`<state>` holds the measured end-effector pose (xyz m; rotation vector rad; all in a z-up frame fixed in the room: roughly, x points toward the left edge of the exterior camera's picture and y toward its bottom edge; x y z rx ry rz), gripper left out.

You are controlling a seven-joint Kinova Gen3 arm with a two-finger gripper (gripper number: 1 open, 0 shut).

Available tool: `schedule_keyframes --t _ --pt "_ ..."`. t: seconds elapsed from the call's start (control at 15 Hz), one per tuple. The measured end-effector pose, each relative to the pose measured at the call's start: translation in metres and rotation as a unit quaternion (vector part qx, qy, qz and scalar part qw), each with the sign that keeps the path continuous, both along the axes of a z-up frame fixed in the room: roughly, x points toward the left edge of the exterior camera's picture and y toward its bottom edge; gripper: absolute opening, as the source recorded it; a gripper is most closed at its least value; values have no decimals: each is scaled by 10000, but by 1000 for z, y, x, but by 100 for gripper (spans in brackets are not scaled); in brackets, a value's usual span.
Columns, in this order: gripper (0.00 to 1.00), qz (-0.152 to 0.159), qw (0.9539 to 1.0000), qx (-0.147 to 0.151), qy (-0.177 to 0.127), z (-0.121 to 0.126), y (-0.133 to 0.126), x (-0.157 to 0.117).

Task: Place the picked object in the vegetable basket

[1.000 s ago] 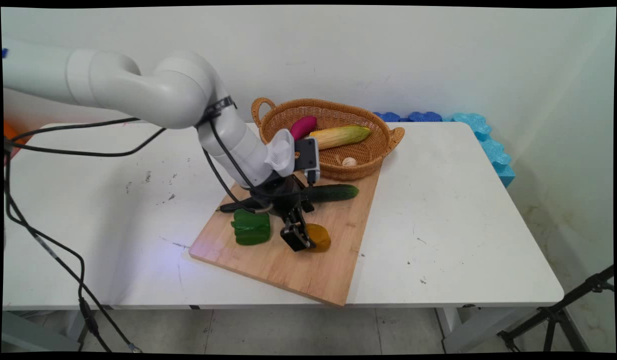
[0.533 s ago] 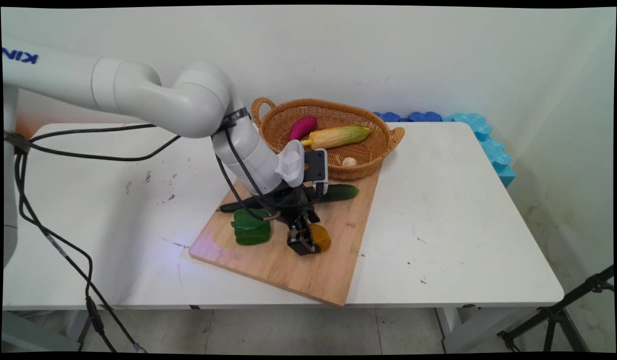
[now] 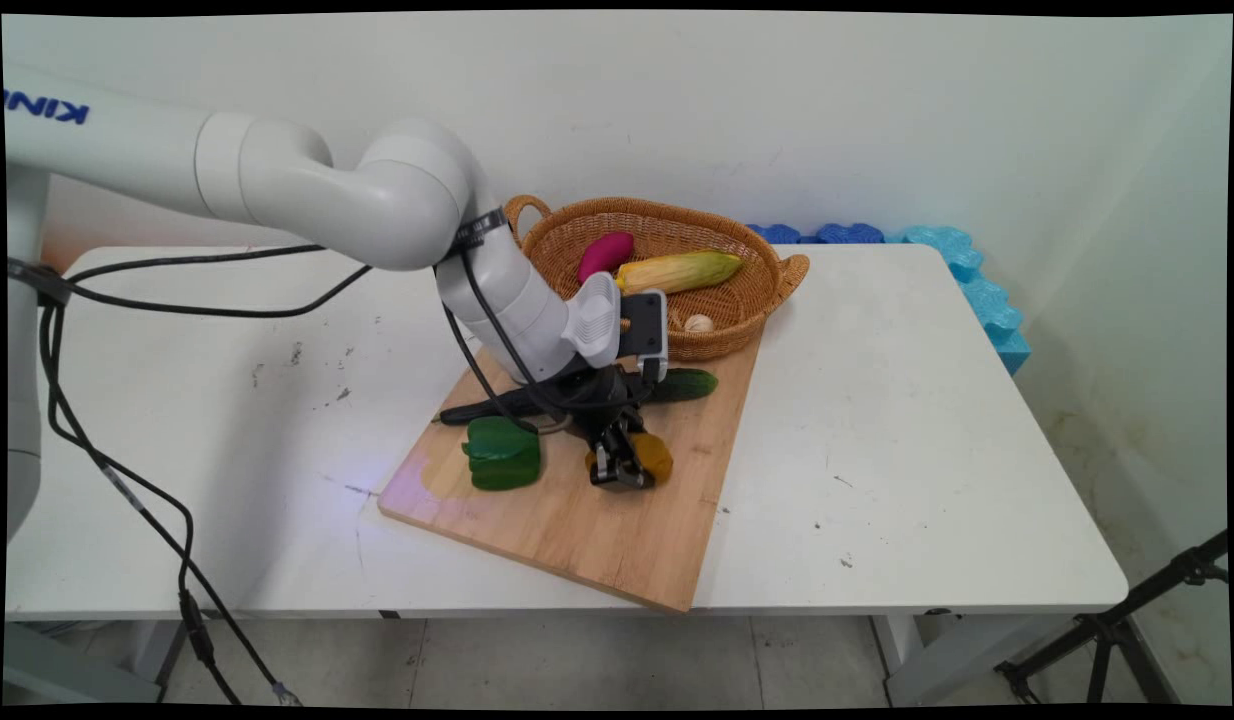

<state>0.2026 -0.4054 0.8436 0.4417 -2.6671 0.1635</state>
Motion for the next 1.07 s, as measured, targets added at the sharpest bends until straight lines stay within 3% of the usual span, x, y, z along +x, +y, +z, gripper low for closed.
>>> schedule_keyframes --t 0.2,0.53,0.87,1.07 --pt "0 126 9999 -53 51 18 -2 0" --pt "0 468 9985 -104 249 77 -13 0" --pt "0 851 9952 -264 412 123 -51 -3" --pt "0 1041 9931 -345 411 132 -74 -6"
